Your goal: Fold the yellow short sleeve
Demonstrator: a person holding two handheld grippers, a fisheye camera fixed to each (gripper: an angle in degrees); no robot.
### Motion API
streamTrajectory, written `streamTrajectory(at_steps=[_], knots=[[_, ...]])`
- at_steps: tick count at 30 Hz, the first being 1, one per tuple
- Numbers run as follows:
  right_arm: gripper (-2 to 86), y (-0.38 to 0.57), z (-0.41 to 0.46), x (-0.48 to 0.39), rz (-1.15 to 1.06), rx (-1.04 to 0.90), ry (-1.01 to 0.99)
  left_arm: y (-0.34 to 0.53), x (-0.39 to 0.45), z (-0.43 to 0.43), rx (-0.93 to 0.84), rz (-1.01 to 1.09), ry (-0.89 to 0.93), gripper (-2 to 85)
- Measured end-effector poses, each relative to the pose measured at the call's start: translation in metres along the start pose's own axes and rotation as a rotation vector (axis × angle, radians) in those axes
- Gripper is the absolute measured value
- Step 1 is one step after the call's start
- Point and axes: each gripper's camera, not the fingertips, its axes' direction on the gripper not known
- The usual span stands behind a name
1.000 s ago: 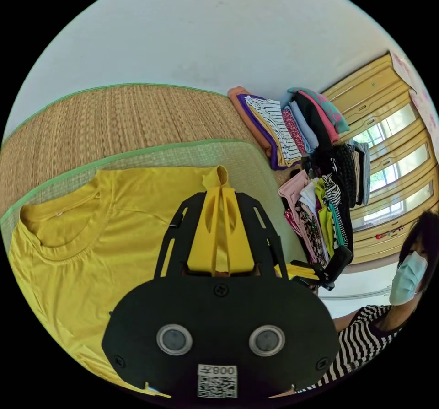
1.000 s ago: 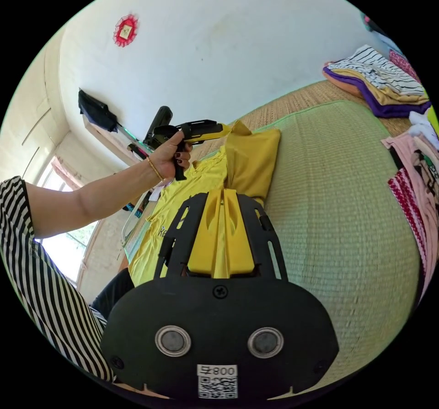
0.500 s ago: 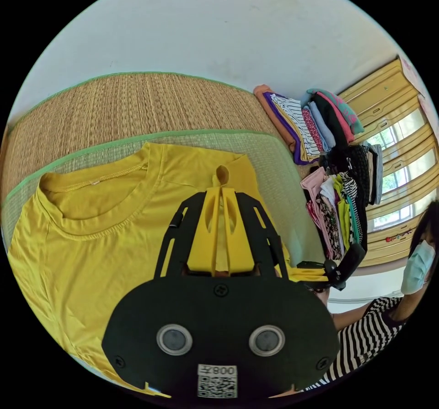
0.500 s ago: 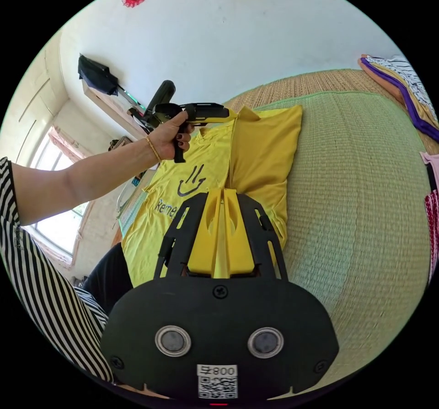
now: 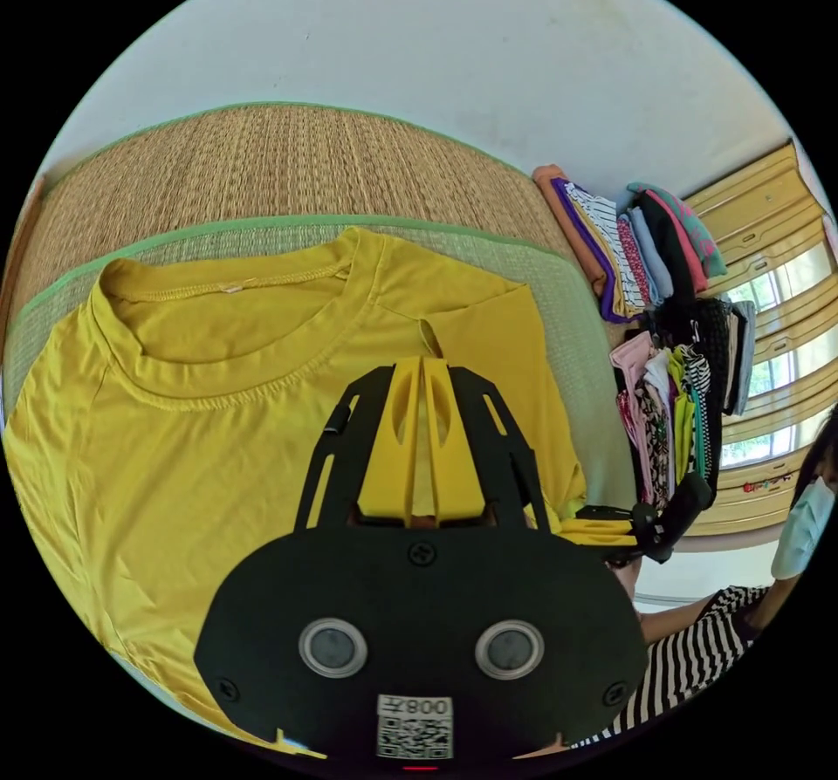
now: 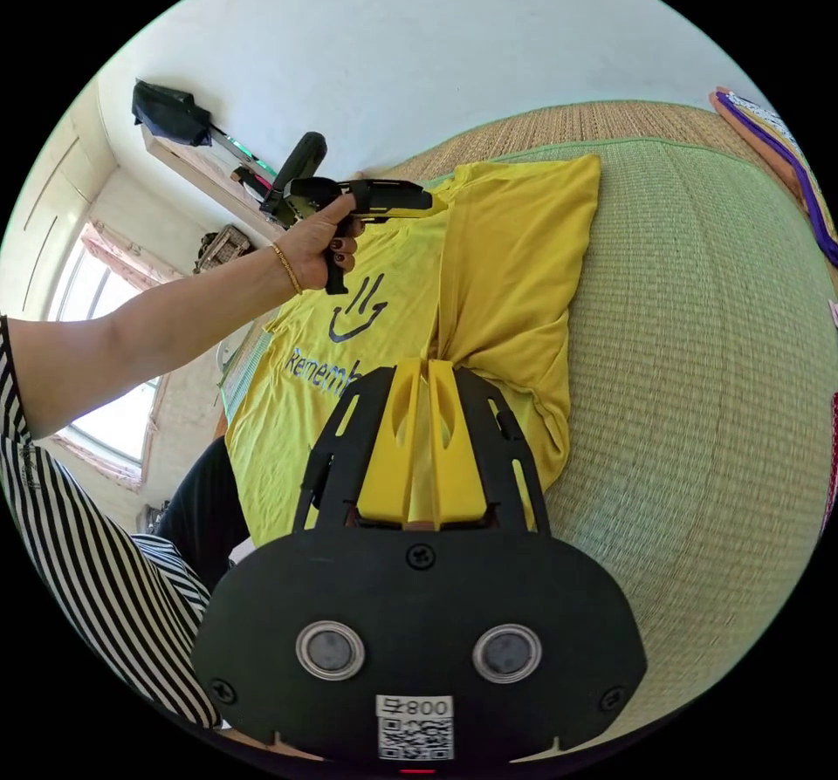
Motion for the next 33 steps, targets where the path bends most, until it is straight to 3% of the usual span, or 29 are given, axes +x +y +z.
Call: streamTrajectory(at_steps=[4, 7, 13, 17, 24, 33], knots=[[1.4, -0.005, -0.002, -0.002, -0.008, -0.011, -0.001, -0.005, 0.031, 0.018, -0.007, 0.090, 0.079, 0.3], [1.6, -0.010, -0.003, -0.006, -0.034, -0.035, -0.006, -0.010, 0.053, 0.048, -0.081, 0.164, 0.026, 0.3], [1.9, -0.014, -0.003, -0.012, -0.096, -0.088, -0.084, -0.016, 0.053, 0.076, -0.104, 0.150, -0.026, 0.3], [0.9, -0.013, -0.021, -0.015, -0.093, -0.032, -0.012, -0.024, 0.065, 0.082, -0.079, 0.149, -0.009, 0.3], [0.2, -0.005, -0.057, 0.010, 0.061, 0.064, 0.189, -0.061, 0.120, 0.120, -0.062, 0.247, 0.065, 0.3], [0.0, -0.001, -0.074, 0.035, 0.182, 0.077, 0.136, -0.136, 0.178, 0.235, -0.121, 0.288, -0.009, 0.3]])
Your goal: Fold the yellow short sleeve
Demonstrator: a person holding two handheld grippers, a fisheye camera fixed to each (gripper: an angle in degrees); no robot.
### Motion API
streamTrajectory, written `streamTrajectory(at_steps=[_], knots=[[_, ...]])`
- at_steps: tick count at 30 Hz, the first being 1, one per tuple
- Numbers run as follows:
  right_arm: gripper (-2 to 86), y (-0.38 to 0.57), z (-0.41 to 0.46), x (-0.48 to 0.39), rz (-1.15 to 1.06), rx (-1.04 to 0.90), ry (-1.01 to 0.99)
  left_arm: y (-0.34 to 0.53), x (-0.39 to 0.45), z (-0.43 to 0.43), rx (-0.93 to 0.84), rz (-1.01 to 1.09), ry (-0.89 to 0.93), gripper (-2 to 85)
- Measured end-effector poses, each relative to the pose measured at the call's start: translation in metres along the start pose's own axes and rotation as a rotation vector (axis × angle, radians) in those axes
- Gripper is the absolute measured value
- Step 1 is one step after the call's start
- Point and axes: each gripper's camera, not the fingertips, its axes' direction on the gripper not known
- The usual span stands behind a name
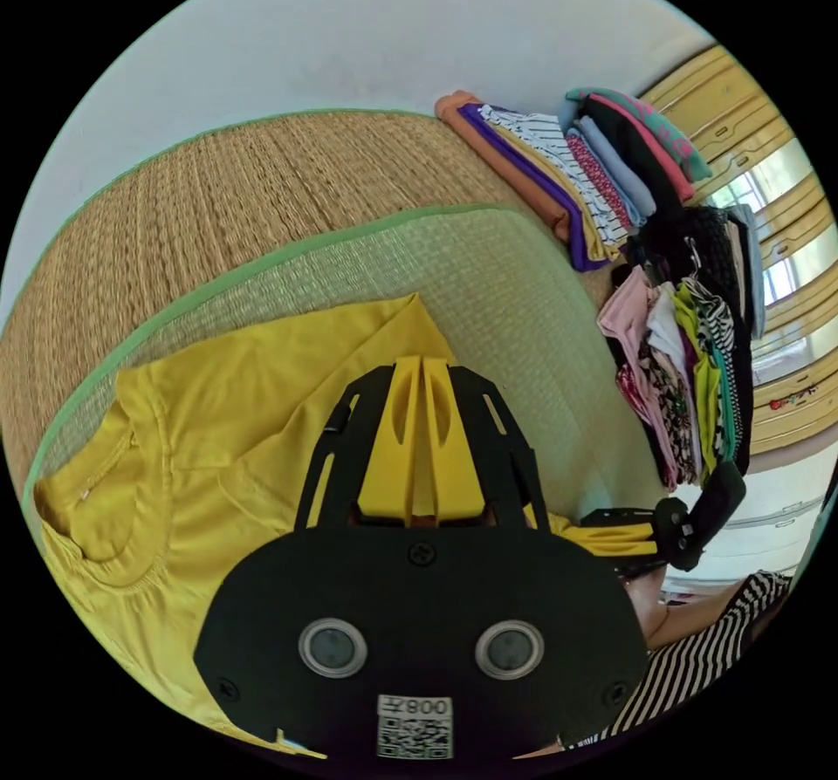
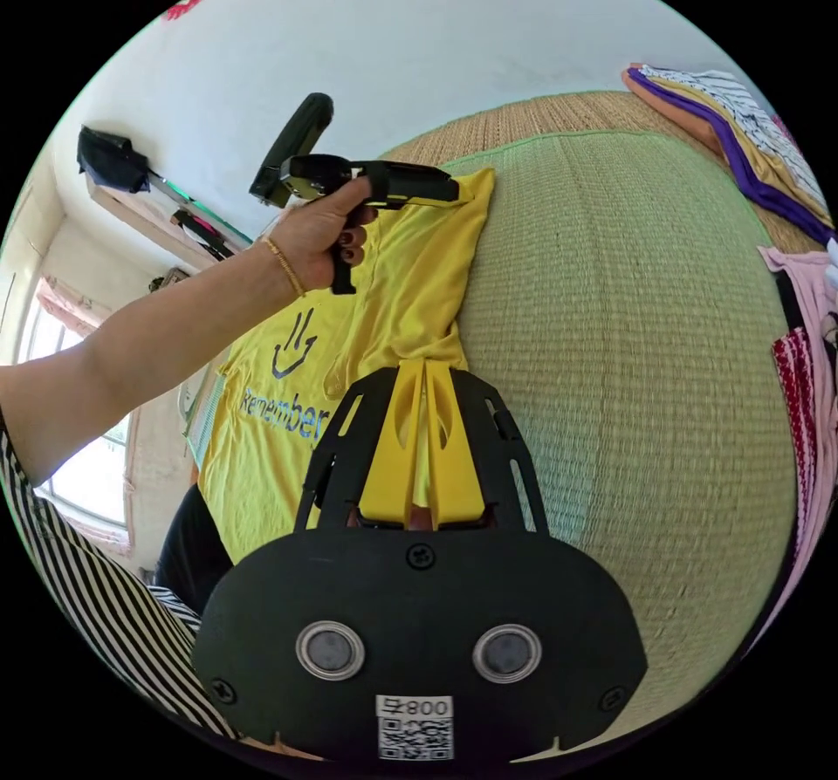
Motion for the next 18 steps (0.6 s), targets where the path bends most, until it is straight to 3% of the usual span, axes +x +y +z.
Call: streamTrajectory(at_steps=[13, 18], knots=[[0.0, 0.011, -0.048, 0.007, 0.013, 0.031, 0.036, -0.025, 0.022, 0.087, 0.004, 0.032, -0.019, 0.2], [0.0, 0.012, -0.054, 0.013, 0.025, -0.013, 0.037, -0.022, 0.027, 0.111, 0.060, 0.023, 0.059, 0.2]])
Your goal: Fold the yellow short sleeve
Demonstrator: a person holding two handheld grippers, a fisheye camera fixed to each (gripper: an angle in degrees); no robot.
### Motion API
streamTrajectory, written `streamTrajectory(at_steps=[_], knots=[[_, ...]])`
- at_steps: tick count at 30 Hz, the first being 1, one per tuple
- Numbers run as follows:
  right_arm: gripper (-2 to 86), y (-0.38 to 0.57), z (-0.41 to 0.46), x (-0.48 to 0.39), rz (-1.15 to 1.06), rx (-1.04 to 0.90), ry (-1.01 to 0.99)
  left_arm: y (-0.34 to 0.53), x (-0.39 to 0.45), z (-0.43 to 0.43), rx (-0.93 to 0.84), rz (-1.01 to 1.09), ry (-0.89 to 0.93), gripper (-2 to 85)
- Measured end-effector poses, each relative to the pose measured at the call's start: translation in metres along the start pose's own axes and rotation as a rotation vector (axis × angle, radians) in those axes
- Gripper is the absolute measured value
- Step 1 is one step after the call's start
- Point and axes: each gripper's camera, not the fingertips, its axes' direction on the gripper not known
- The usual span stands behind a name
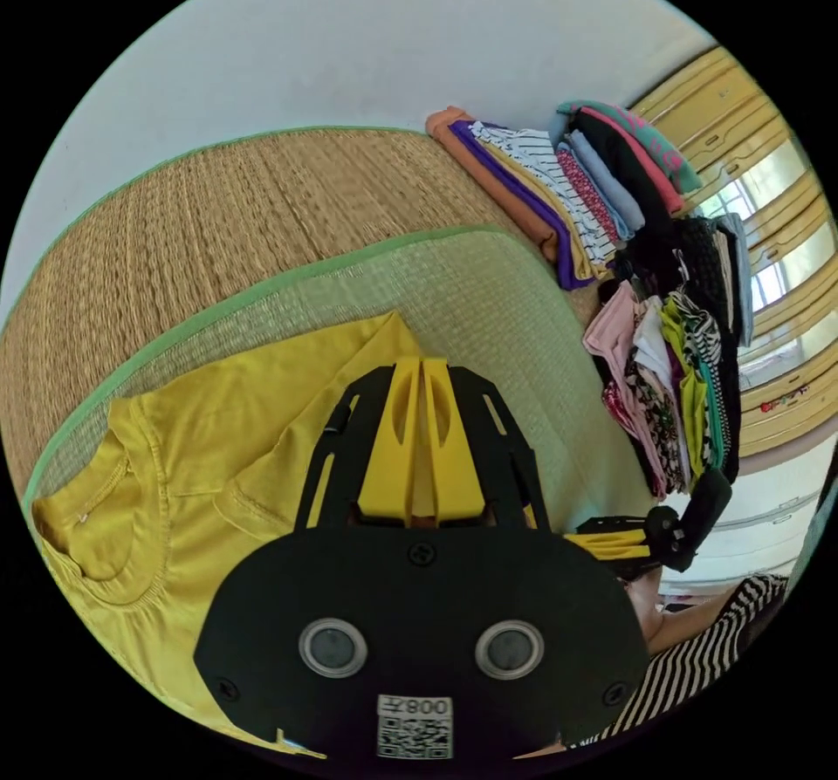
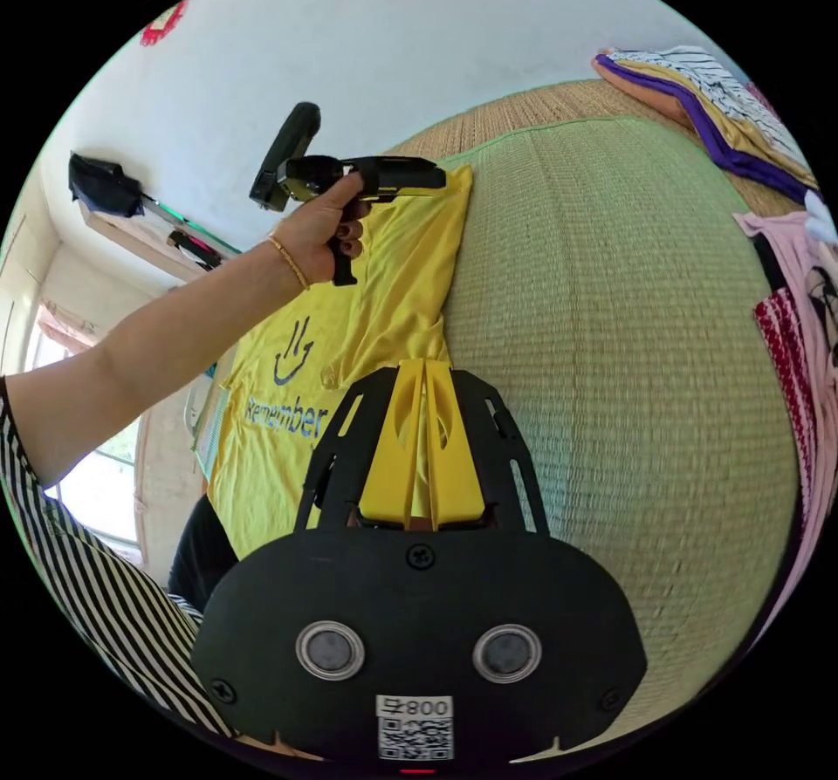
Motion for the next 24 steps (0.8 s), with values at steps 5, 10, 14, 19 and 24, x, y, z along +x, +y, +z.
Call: streamTrajectory(at_steps=[5, 10, 14, 19, 24], knots=[[0.0, 0.001, -0.013, 0.003, 0.014, 0.008, -0.021, 0.044, 0.024, 0.044, -0.027, 0.092, 0.038, 0.2], [0.0, 0.001, -0.030, 0.000, 0.017, 0.013, -0.014, 0.074, 0.030, 0.102, -0.080, 0.117, -0.021, 0.2], [0.0, 0.000, -0.045, 0.001, 0.035, 0.031, -0.033, 0.103, 0.034, 0.138, -0.072, 0.129, 0.031, 0.2], [0.0, -0.004, -0.064, -0.006, 0.032, 0.045, -0.024, 0.148, 0.028, 0.178, -0.073, 0.109, 0.046, 0.1], [0.0, -0.002, -0.101, 0.001, 0.099, 0.124, -0.085, 0.244, 0.013, 0.176, 0.039, 0.062, 0.150, 0.1]])
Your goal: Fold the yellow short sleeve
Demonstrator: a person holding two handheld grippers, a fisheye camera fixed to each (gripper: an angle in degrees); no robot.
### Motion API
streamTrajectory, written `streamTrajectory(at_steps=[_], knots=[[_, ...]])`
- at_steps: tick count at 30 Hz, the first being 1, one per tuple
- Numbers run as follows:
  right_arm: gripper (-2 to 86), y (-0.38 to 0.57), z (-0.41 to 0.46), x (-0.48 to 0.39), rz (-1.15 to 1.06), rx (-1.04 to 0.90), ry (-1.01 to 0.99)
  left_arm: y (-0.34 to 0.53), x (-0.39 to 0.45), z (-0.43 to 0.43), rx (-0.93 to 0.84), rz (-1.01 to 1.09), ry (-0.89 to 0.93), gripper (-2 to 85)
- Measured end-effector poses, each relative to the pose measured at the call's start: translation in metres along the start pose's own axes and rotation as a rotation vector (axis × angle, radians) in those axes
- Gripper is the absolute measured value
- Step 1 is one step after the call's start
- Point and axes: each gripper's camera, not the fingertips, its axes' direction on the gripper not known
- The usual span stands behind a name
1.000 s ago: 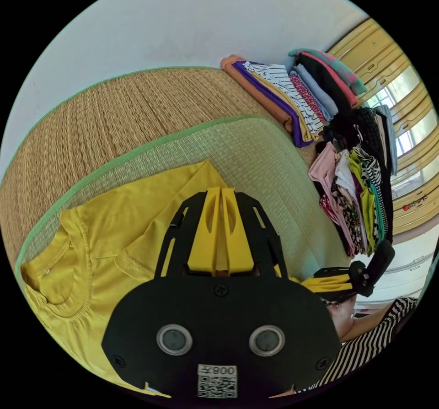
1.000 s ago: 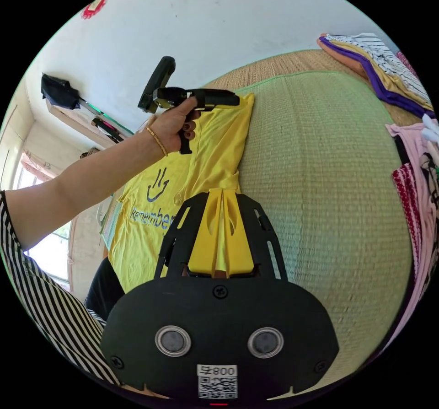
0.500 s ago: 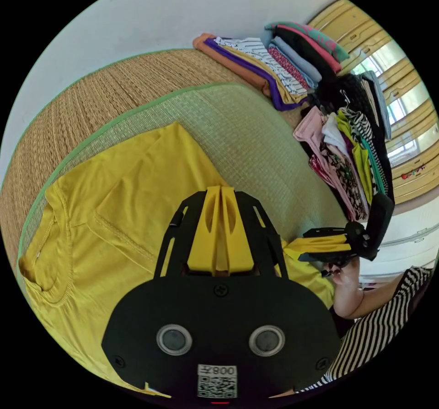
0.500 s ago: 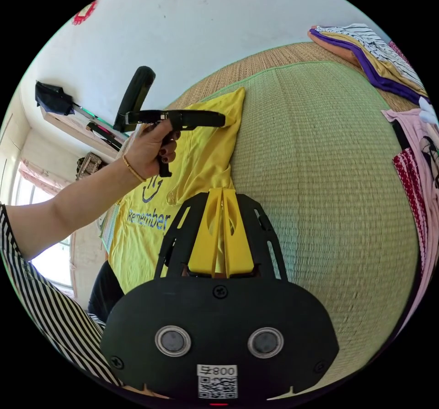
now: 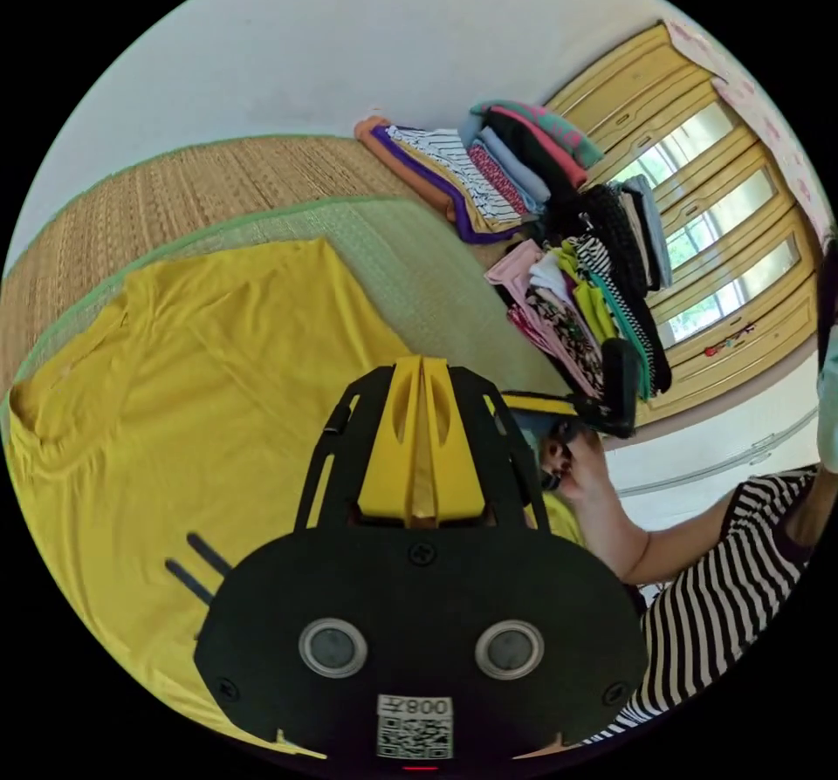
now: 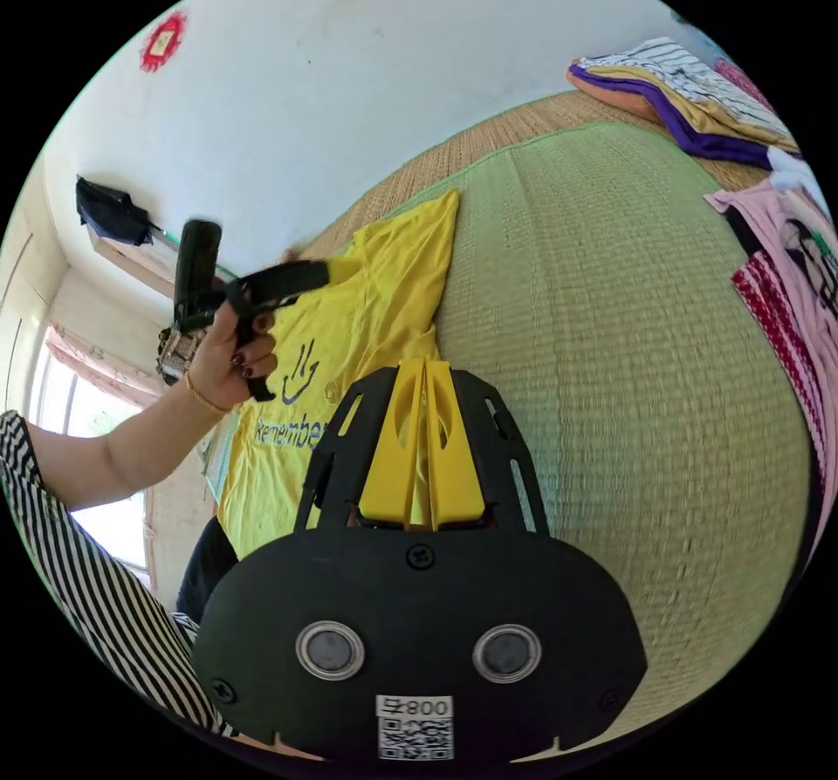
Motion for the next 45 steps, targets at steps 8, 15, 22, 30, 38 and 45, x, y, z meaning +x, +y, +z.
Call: streamTrajectory(at_steps=[8, 15, 22, 30, 38, 45], knots=[[-0.1, -0.014, -0.038, 0.028, 0.251, 0.070, -0.268, 0.281, -0.081, 0.000, 0.058, -0.413, -0.037, 0.2], [0.1, -0.043, -0.082, -0.050, 0.221, 0.072, -0.150, 0.496, -0.116, -0.011, 0.303, -0.716, -0.174, 0.5], [1.4, -0.104, -0.073, -0.211, -0.009, -0.055, -0.054, 0.660, -0.168, 0.021, 0.552, -0.886, -0.273, 3.0], [5.0, -0.187, 0.030, -0.427, -0.249, -0.298, -0.127, 0.769, -0.231, 0.103, 0.652, -0.927, -0.312, 7.4], [6.6, -0.256, 0.129, -0.621, -0.476, -0.479, -0.124, 0.830, -0.281, 0.210, 0.670, -0.869, -0.235, 3.7], [7.4, -0.316, 0.215, -0.804, -0.732, -0.570, -0.023, 0.890, -0.311, 0.284, 0.771, -0.868, -0.104, 1.9]])
